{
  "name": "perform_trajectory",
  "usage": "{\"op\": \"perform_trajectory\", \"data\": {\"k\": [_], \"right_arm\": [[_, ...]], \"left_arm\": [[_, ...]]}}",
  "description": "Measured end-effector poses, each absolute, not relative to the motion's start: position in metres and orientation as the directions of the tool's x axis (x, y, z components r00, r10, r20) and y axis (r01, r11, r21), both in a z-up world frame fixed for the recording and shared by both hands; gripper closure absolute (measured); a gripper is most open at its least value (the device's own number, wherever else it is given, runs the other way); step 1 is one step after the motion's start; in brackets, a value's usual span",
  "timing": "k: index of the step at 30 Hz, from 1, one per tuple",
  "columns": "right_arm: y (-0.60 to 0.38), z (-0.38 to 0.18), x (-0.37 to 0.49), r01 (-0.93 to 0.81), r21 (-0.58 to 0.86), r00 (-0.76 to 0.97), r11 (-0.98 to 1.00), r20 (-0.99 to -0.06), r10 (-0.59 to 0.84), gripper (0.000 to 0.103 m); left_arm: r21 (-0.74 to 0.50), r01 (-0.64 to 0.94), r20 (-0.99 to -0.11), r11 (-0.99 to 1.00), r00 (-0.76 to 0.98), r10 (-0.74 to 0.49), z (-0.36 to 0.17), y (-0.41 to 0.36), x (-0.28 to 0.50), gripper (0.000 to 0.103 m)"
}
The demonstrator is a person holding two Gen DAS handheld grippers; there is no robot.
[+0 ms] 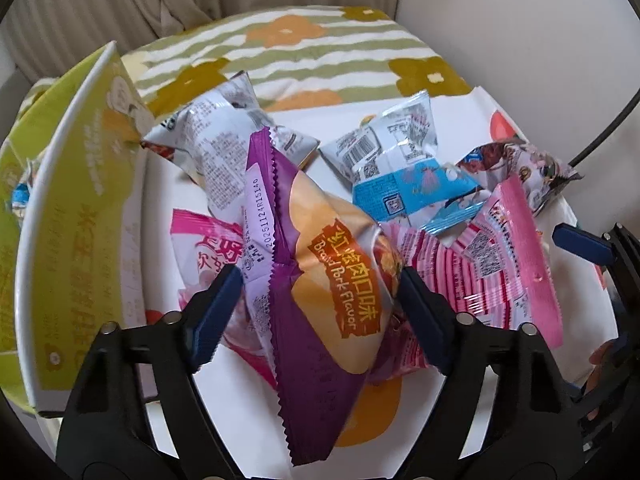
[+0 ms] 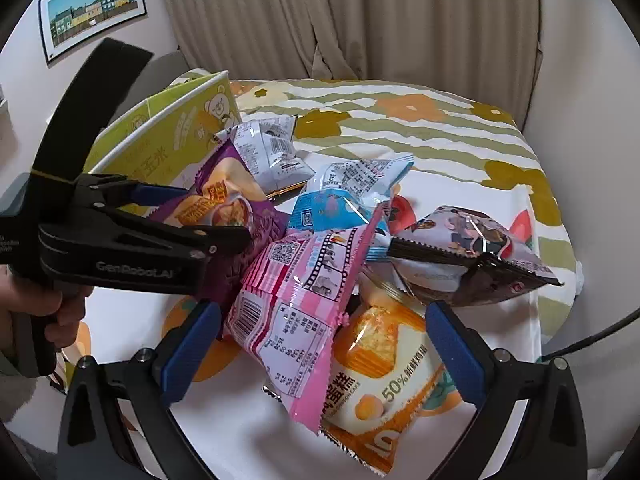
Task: Organize snacks
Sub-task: 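Grasp the purple pork-flavour bag with the left gripper while the right grasps the pink bag, then lift both held bags and carry them over the cardboard box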
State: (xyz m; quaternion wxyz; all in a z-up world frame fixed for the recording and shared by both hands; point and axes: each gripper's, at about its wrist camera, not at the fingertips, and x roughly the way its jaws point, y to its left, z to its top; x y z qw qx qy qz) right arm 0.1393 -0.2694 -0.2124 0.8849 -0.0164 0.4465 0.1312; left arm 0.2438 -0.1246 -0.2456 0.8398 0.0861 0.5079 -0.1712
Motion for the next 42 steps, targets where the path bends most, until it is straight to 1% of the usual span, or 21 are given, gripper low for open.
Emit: {"op": "perform_trajectory", "data": {"k": [1, 2, 3, 5, 10, 16, 19, 21, 23, 24, 25, 28, 31, 36, 42], "right_arm": [[-0.269, -0.214, 0.14, -0.249, 0.084, 0.565, 0.965, -0.797, 0.215, 0.001], [-0.268, -0.215, 0.142, -0.249, 0.079, 0.563, 0.965, -0.799, 0.21, 0.001], [-0.268, -0.217, 0.143, -0.248, 0.074, 0.562, 0.966, -0.801, 0.206, 0.001], [-0.267, -0.219, 0.145, -0.251, 0.073, 0.56, 0.965, -0.802, 0.206, 0.001], [-0.259, -0.224, 0.153, -0.269, 0.051, 0.559, 0.962, -0.805, 0.199, 0.001], [-0.246, -0.23, 0.161, -0.301, 0.006, 0.558, 0.954, -0.81, 0.181, 0.002], [-0.241, -0.233, 0.164, -0.311, -0.01, 0.558, 0.95, -0.812, 0.174, 0.003], [-0.238, -0.235, 0.166, -0.318, -0.017, 0.554, 0.948, -0.815, 0.171, 0.007], [-0.233, -0.238, 0.167, -0.323, -0.026, 0.551, 0.946, -0.818, 0.165, 0.013], [-0.232, -0.24, 0.168, -0.325, -0.032, 0.548, 0.945, -0.821, 0.161, 0.019], [-0.23, -0.241, 0.168, -0.328, -0.038, 0.545, 0.944, -0.824, 0.156, 0.031], [-0.229, -0.242, 0.166, -0.331, -0.042, 0.537, 0.943, -0.83, 0.151, 0.037], [-0.232, -0.238, 0.16, -0.331, -0.031, 0.541, 0.943, -0.825, 0.163, 0.04], [-0.233, -0.222, 0.151, -0.323, -0.029, 0.565, 0.946, -0.808, 0.168, 0.041], [-0.235, -0.19, 0.141, -0.303, -0.011, 0.592, 0.953, -0.785, 0.18, 0.042]], "left_arm": [[-0.03, 0.378, -0.881, 0.925, 0.427, -0.203, -0.246, -0.125, 0.244, 0.032], [-0.026, 0.379, -0.882, 0.925, 0.427, -0.2, -0.245, -0.124, 0.244, 0.049], [-0.028, 0.379, -0.885, 0.925, 0.421, -0.199, -0.246, -0.122, 0.243, 0.052], [-0.045, 0.369, -0.887, 0.928, 0.412, -0.207, -0.246, -0.118, 0.243, 0.054], [-0.065, 0.355, -0.887, 0.933, 0.407, -0.217, -0.242, -0.11, 0.238, 0.056], [-0.044, 0.348, -0.865, 0.937, 0.456, -0.21, -0.234, -0.105, 0.229, 0.056], [-0.055, 0.343, -0.867, 0.938, 0.45, -0.216, -0.234, -0.103, 0.229, 0.056], [-0.053, 0.344, -0.867, 0.938, 0.45, -0.214, -0.233, -0.102, 0.228, 0.056], [-0.052, 0.343, -0.866, 0.938, 0.453, -0.214, -0.233, -0.102, 0.228, 0.056], [-0.049, 0.341, -0.862, 0.939, 0.46, -0.212, -0.231, -0.101, 0.227, 0.056], [-0.048, 0.339, -0.859, 0.939, 0.465, -0.212, -0.23, -0.101, 0.227, 0.056], [-0.049, 0.339, -0.855, 0.939, 0.473, -0.215, -0.227, -0.099, 0.223, 0.056], [-0.048, 0.345, -0.848, 0.937, 0.482, -0.221, -0.221, -0.099, 0.217, 0.056], [-0.048, 0.343, -0.831, 0.938, 0.507, -0.228, -0.203, -0.097, 0.207, 0.056], [-0.051, 0.339, -0.792, 0.94, 0.56, -0.244, -0.164, -0.09, 0.198, 0.056]]}}
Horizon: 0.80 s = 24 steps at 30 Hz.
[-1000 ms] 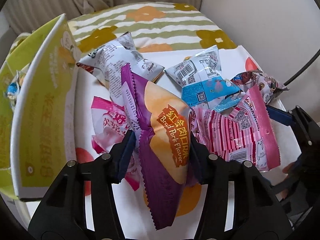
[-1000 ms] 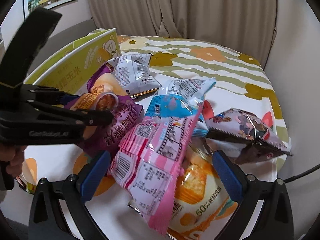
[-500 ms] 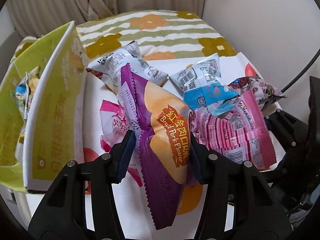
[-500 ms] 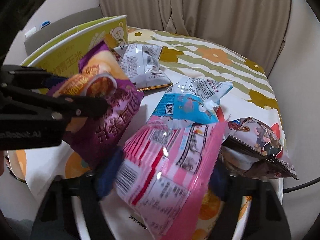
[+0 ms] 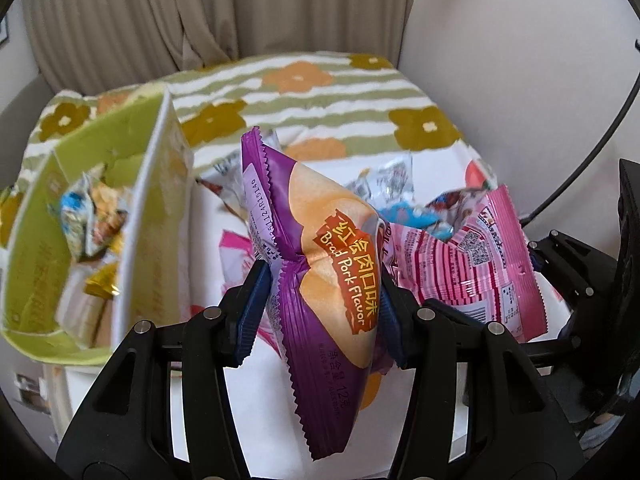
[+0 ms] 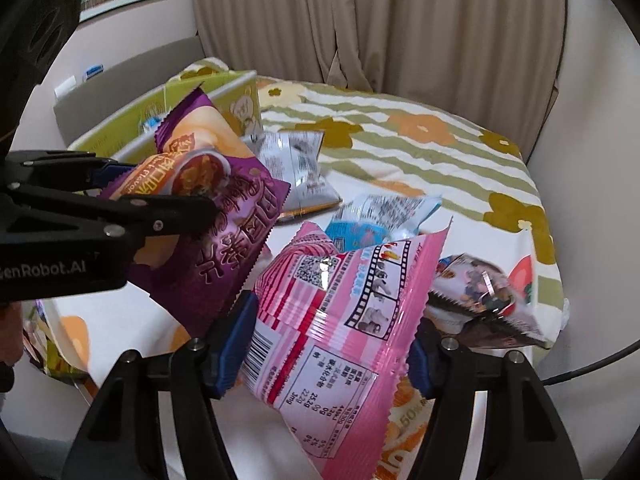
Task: Organize snacks
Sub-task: 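Lift both held bags and carry them over the cardboard box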
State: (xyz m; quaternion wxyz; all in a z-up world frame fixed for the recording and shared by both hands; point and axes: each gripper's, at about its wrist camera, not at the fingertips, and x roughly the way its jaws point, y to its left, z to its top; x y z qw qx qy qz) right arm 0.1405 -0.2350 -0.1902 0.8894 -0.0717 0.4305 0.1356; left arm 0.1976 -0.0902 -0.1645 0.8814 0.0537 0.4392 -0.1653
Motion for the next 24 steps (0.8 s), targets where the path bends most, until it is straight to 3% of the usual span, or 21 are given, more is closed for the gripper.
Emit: {"op": "perform_trajectory", "data": {"k": [12, 24], "right_arm": [[-0.214, -0.1, 0.145, -0.323, 0.033, 0.643, 0.946, -0.725, 0.245, 0.042], [-0.118, -0.055, 0.185, -0.403, 0.07, 0.669, 0.913, -0.658, 0.346, 0.042]], "left_arm": [[-0.054, 0.26, -0.701, 0.964, 0.678, -0.222, -0.079, -0.03, 0.192, 0.056], [-0.046, 0.153, -0.691, 0.987, 0.708, -0.142, -0.056, 0.093, 0.229, 0.056]]}}
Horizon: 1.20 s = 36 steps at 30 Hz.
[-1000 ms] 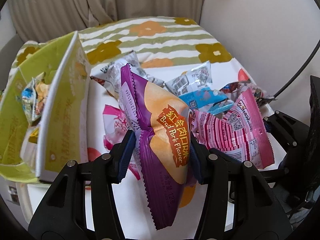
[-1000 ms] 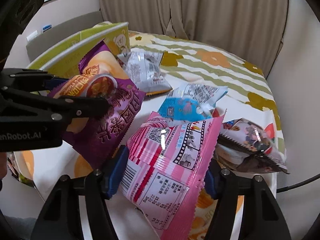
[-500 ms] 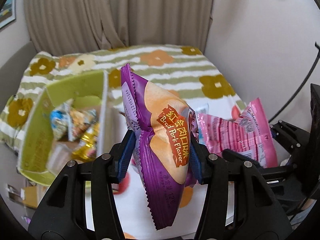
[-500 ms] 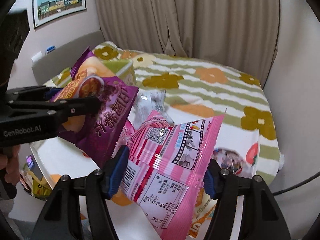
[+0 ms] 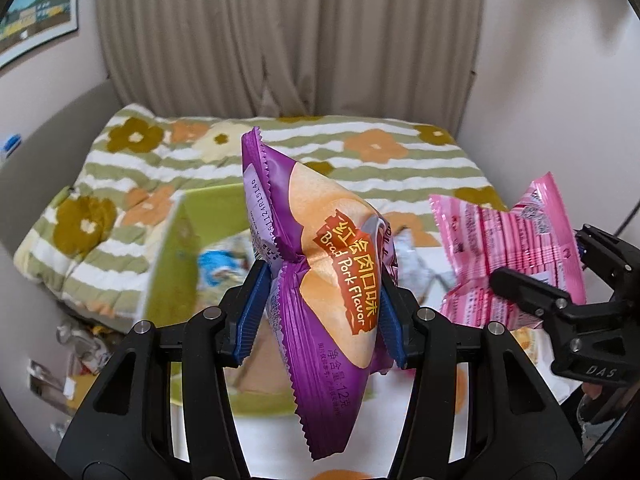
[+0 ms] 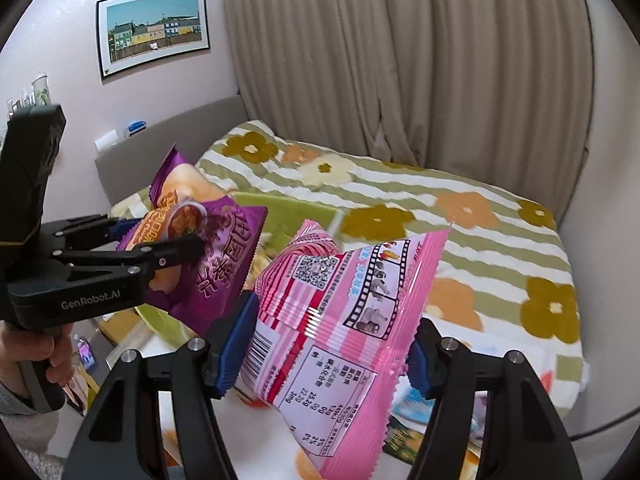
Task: Organize snacks
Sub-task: 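Lift both held bags and carry them over the cardboard box, then lower both bags into the box and open both grippers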
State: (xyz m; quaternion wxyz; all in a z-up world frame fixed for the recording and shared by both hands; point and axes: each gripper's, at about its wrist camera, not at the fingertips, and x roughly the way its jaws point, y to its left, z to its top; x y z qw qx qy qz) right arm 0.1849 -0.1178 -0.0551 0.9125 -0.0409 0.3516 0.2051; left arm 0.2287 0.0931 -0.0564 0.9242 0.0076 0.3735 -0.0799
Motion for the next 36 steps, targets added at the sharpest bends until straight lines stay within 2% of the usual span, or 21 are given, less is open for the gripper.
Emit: {"op": "perform_trajectory", "data": {"k": [7, 16, 18, 19, 20, 27, 36], "right_arm": [[-0.058, -0.065, 0.225, -0.413, 0.118, 0.626, 0.903, -0.684, 0.375, 0.042], [0.004, -0.098, 0.251, -0.392, 0.118, 0.562, 0.912, -0.755, 0.339, 0.042], [0.012, -0.104, 0.253, -0.38, 0.117, 0.55, 0.917, -0.769, 0.326, 0.042], [0.014, -0.107, 0.253, -0.374, 0.115, 0.545, 0.92, -0.776, 0.318, 0.042], [0.017, -0.109, 0.252, -0.367, 0.111, 0.543, 0.924, -0.781, 0.31, 0.042], [0.021, -0.116, 0.246, -0.331, 0.082, 0.521, 0.94, -0.815, 0.254, 0.042], [0.031, -0.121, 0.244, -0.393, 0.06, 0.502, 0.917, -0.822, 0.269, 0.042]], "left_arm": [[-0.041, 0.118, -0.755, 0.992, 0.647, -0.108, -0.08, 0.168, 0.267, 0.055], [-0.075, 0.167, -0.829, 0.983, 0.537, -0.155, -0.127, 0.217, 0.293, 0.055], [-0.093, 0.205, -0.837, 0.974, 0.514, -0.188, -0.133, 0.218, 0.294, 0.04], [-0.085, 0.221, -0.841, 0.972, 0.508, -0.188, -0.135, 0.218, 0.295, 0.015], [-0.073, 0.224, -0.839, 0.972, 0.514, -0.181, -0.135, 0.22, 0.295, 0.001], [-0.151, 0.223, -0.795, 0.963, 0.551, -0.252, -0.123, 0.241, 0.296, 0.0], [-0.102, 0.186, -0.802, 0.977, 0.566, -0.192, -0.124, 0.237, 0.29, 0.0]]}}
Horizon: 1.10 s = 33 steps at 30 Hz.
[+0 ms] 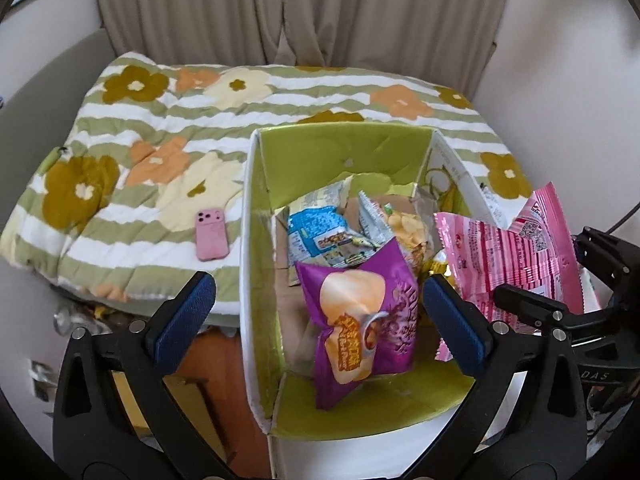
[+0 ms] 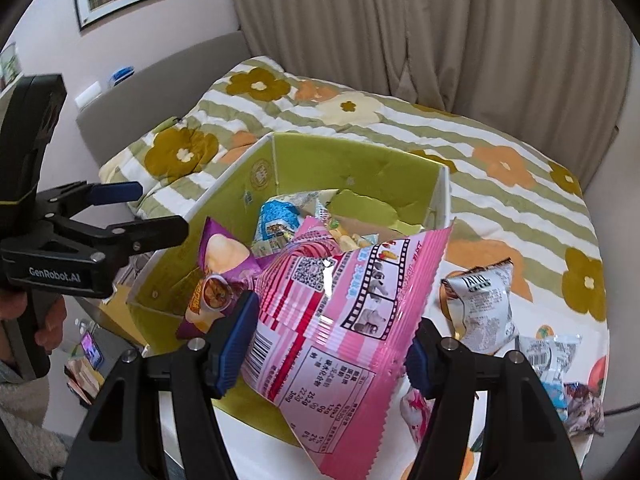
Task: Organize snacks
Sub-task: 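Lower both bags into the box and open both grippers, then move both tools back over the remaining snack packets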
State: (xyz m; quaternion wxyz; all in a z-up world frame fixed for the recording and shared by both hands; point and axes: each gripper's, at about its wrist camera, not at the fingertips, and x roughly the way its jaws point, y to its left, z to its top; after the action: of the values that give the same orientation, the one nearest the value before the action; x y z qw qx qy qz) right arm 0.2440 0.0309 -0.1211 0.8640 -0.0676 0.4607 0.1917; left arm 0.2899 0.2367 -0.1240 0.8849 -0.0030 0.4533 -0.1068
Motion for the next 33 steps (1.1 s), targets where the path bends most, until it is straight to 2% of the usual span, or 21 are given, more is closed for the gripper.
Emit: {"op": "perform_trajectory", "data": {"k": [6, 8, 9, 10, 18, 33], "right_arm": [[0.039, -0.13, 0.25, -0.435, 0.099, 0.469, 0.895, -0.824, 0.319, 0.04], [0.041, -0.134, 0.251, -0.44, 0.107, 0.451, 0.892, -0.832, 0.322, 0.03], [0.042, -0.136, 0.251, -0.443, 0.099, 0.451, 0.891, -0.835, 0.316, 0.013], [0.042, -0.137, 0.25, -0.446, 0.091, 0.455, 0.89, -0.833, 0.314, 0.002], [0.034, -0.132, 0.246, -0.44, 0.091, 0.516, 0.894, -0.789, 0.334, 0.001], [0.029, -0.123, 0.233, -0.371, 0.096, 0.539, 0.923, -0.787, 0.299, 0.001]], "left_arm": [[-0.098, 0.155, -0.808, 0.983, 0.565, -0.169, -0.126, 0.242, 0.291, 0.0], [-0.101, 0.15, -0.808, 0.984, 0.564, -0.169, -0.126, 0.243, 0.293, 0.001], [-0.103, 0.149, -0.807, 0.983, 0.565, -0.171, -0.127, 0.243, 0.293, 0.001], [-0.105, 0.149, -0.808, 0.983, 0.564, -0.172, -0.127, 0.242, 0.293, 0.001], [-0.099, 0.157, -0.823, 0.983, 0.542, -0.169, -0.137, 0.235, 0.293, 0.001], [-0.097, 0.188, -0.819, 0.977, 0.543, -0.185, -0.132, 0.231, 0.285, 0.001]]}}
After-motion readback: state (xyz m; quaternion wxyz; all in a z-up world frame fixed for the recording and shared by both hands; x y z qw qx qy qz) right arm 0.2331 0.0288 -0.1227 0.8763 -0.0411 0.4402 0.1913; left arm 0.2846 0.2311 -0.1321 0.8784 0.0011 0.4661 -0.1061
